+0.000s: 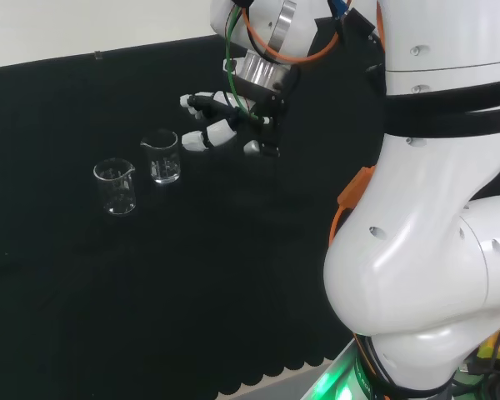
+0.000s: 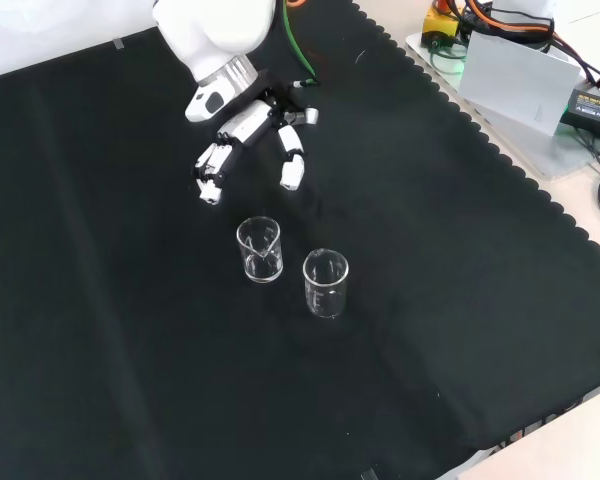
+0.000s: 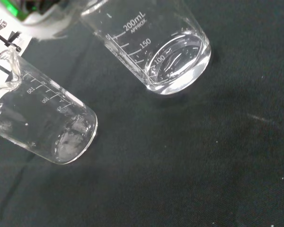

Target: Pick up the beaker on the right.

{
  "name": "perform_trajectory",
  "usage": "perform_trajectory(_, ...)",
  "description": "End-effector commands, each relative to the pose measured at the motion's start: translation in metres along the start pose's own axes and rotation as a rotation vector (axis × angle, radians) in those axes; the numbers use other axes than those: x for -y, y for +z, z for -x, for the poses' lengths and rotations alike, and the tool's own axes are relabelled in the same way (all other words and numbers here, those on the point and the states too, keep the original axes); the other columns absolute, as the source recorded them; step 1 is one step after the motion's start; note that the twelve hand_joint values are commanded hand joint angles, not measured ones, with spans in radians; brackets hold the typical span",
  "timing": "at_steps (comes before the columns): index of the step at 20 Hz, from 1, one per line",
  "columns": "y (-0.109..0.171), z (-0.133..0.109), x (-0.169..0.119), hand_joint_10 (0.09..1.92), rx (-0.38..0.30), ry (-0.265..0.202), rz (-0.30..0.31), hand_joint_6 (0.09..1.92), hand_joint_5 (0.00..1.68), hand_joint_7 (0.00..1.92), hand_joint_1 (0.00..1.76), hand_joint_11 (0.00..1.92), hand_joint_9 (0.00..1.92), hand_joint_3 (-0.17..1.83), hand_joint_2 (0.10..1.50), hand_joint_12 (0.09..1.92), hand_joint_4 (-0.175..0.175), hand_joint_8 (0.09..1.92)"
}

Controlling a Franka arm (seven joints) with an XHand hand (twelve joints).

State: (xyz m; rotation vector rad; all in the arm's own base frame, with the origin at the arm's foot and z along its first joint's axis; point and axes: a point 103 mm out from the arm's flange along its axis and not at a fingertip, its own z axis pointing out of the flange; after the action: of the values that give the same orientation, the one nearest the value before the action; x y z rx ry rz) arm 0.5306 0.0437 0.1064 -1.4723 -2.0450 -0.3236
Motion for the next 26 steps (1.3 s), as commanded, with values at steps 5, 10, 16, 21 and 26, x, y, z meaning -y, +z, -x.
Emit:
perform_trajectory(5,0.011,0.006,-0.011,0.62,-0.05,-0.012,0.018,0.09,0.23,0.2,0.77,0.0,0.31,0.64,0.52,1.12,-0.054,0.57)
perform_trajectory(10,0.022,0.006,-0.018,0.62,-0.069,-0.019,0.012,0.09,0.24,0.2,0.77,0.0,0.31,0.64,0.52,1.13,-0.053,0.57)
perform_trajectory(16,0.032,0.004,-0.023,0.62,-0.08,-0.035,0.017,0.09,0.23,0.2,0.77,0.0,0.31,0.65,0.51,1.13,-0.053,0.56)
perform_trajectory(21,0.041,-0.001,-0.031,0.62,-0.113,-0.049,0.015,0.09,0.23,0.2,0.76,0.0,0.31,0.65,0.51,1.13,-0.053,0.56)
perform_trajectory(26,0.047,-0.004,-0.036,0.61,-0.12,-0.065,0.013,0.09,0.23,0.2,0.76,0.0,0.31,0.65,0.51,1.13,-0.053,0.56)
